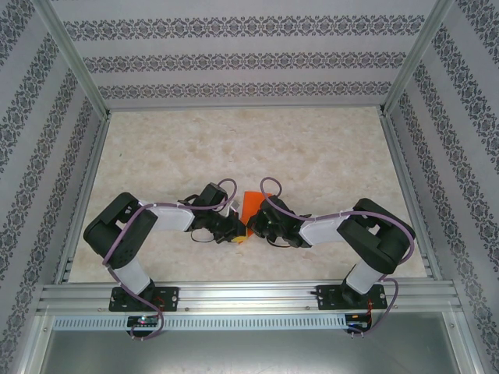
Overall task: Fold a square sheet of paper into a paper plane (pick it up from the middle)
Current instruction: Third fold the triangle at the center of the table.
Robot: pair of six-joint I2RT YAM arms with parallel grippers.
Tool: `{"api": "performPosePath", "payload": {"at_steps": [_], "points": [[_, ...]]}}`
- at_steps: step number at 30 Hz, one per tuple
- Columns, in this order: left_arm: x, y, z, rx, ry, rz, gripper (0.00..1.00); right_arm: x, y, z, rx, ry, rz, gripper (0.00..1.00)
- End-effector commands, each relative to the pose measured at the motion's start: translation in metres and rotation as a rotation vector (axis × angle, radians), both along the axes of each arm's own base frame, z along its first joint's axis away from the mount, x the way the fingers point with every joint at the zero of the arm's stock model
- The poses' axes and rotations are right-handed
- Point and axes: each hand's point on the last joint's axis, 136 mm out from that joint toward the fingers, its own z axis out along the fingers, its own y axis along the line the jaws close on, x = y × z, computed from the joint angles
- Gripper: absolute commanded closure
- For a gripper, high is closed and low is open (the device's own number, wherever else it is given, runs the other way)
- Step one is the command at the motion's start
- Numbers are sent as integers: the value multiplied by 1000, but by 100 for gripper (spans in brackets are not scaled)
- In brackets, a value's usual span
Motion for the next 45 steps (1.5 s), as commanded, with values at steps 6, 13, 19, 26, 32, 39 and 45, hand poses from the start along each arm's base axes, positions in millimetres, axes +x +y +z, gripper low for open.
{"api": "performPosePath", "payload": {"at_steps": [6,13,19,26,32,39,45], "points": [[2,10,-24,115,-50,-24,91,-9,-23,-31,-123,59,-36,96],[-19,32,-40,210,-14,-76,90,-10,-26,-32,-142,61,-36,96],[-34,41,-49,230,39,-79,92,-10,-27,-33,-151,63,-35,96],[-37,56,-51,275,-27,-89,92,-10,-27,-33,-154,63,-34,95],[-47,56,-51,248,-17,-126,91,-11,-29,-34,-160,64,-37,95],[-57,61,-47,257,19,-160,91,-10,-30,-34,-164,62,-36,95],[-53,58,-30,152,70,-124,91,-11,-31,-35,-167,65,-34,95]]}}
